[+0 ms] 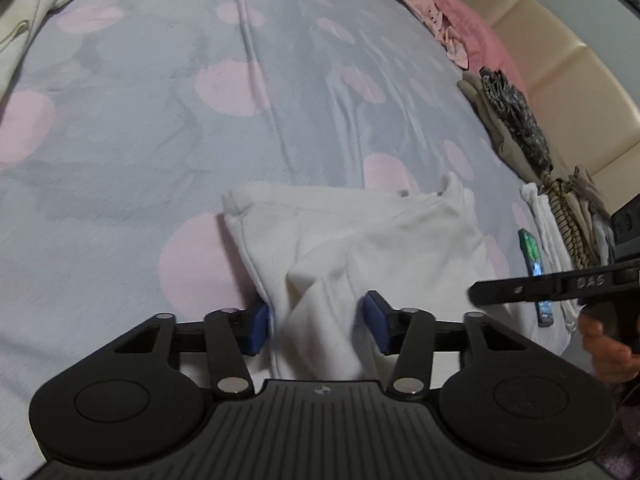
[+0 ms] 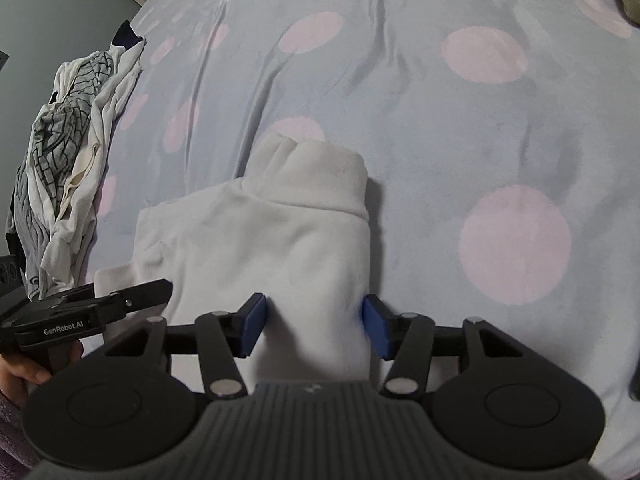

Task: Fold clothes
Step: 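Regrip the sweatshirt edge with both tools and close them, then lift the folded sweatshirt with both tools and carry it toward the headboard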

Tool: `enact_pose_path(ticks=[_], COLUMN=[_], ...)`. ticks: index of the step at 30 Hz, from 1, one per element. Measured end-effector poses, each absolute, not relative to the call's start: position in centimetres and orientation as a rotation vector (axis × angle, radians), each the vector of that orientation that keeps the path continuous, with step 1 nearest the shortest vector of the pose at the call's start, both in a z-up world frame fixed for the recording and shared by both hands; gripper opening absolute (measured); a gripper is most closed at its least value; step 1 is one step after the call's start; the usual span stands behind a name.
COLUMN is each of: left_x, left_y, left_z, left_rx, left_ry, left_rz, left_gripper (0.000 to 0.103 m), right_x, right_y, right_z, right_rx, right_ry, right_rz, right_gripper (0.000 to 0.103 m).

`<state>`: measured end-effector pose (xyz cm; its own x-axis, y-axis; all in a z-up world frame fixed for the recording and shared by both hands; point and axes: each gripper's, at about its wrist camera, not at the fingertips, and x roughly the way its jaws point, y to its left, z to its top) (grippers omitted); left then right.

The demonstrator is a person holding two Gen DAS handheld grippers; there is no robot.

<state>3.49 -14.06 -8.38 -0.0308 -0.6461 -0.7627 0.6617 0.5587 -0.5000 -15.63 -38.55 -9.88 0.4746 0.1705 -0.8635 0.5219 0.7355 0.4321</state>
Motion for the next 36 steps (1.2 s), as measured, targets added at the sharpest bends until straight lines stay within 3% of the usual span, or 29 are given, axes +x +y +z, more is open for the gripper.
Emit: enact_pose_path(ticks=[6,8,11,25,36], left_x=[1.9,1.4,0.7,-1.5,-5.2], left_y=[-15.3,-15.4,-15.3,-14.3,-15.9], left_z=[-7.9,-7.4,-6.5,0.8,11.9], left_rx=[0.115,0.142,0.156,0.107,0.097], left_ry=[1.113,1.08,1.03,0.788,0.487], left_rz=[-1.086,-1.092,-1.104,-1.164,-1.262], left_gripper=[0.021,0.019,0.018,0.016,0.016], right_x=[-15.3,-15.6,-16.1,-19.0,-24.5], right_y=[-38.0,-38.1,-38.1,-37.0,-36.9], right_z=[-10.2,-10.1,-9.7,-2.9,7.8], right_rx=[0.693,0.7,0.703,0.633,0.489], right_ry=[1.083,1.068,1.044,0.823,0.519], right_rz=[-0.251,-0.249,-0.245,-0.226,-0.265], right_gripper=[0.034,0.026,0.022,0.019,0.018])
